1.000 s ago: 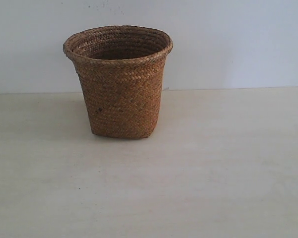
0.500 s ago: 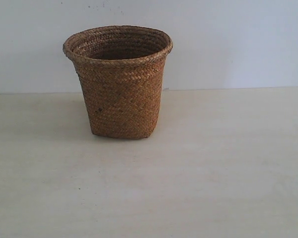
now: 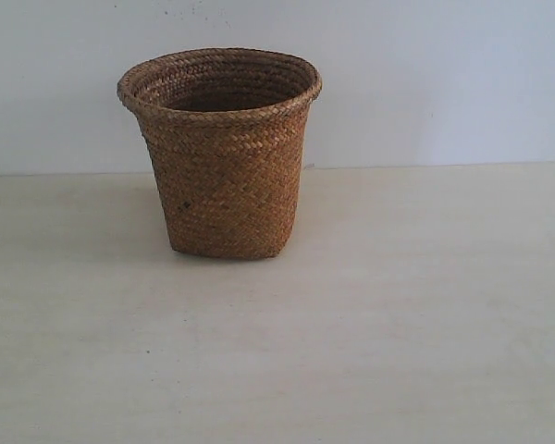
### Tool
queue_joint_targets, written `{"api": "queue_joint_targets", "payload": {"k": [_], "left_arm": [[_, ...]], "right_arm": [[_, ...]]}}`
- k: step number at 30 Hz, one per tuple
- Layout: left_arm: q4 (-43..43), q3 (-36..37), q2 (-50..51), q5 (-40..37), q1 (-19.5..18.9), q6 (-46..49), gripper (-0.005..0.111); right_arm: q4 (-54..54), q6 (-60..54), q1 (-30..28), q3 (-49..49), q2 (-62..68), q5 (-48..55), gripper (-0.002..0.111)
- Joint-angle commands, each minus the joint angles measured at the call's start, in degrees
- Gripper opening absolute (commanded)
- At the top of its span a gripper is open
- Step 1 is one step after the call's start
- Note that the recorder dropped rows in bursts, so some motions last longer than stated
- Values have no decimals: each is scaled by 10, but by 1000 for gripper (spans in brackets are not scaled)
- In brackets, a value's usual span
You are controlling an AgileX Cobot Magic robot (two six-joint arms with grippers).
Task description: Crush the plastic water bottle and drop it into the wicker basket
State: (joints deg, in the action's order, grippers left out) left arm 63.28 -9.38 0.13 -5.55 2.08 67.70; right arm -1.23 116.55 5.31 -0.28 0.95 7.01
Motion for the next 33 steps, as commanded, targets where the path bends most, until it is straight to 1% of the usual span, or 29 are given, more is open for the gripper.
{"api": "queue_joint_targets", "payload": {"k": [1,2,4,6,7,8,10,13,15,20,33], "left_arm": [[-108,28,-1,9,-2,-79,4],[-157,32,-1,8,-2,-131,4],[-306,45,-1,5,-2,-305,4],[-421,58,-1,3,-2,-480,4],[-466,65,-1,-2,-2,-545,4],[-499,73,-1,-7,-2,-589,4],[-531,91,-1,-19,-2,-656,4],[-552,94,-1,-29,-2,-697,4],[-583,94,-1,-60,-2,-710,4],[-599,94,-1,-126,-2,-711,4],[-599,94,-1,-126,-2,-711,4]], "right_arm": [[-5,-2,-1,3,-2,-3,0],[-5,-2,-1,3,-2,-3,0],[-5,-2,-1,3,-2,-3,0],[-5,-2,-1,3,-2,-3,0],[-5,-2,-1,3,-2,-3,0],[-5,-2,-1,3,-2,-3,0],[-5,-2,-1,3,-2,-3,0],[-5,-2,-1,3,-2,-3,0],[-5,-2,-1,3,-2,-3,0],[-5,-2,-1,3,-2,-3,0],[-5,-2,-1,3,-2,-3,0]]}}
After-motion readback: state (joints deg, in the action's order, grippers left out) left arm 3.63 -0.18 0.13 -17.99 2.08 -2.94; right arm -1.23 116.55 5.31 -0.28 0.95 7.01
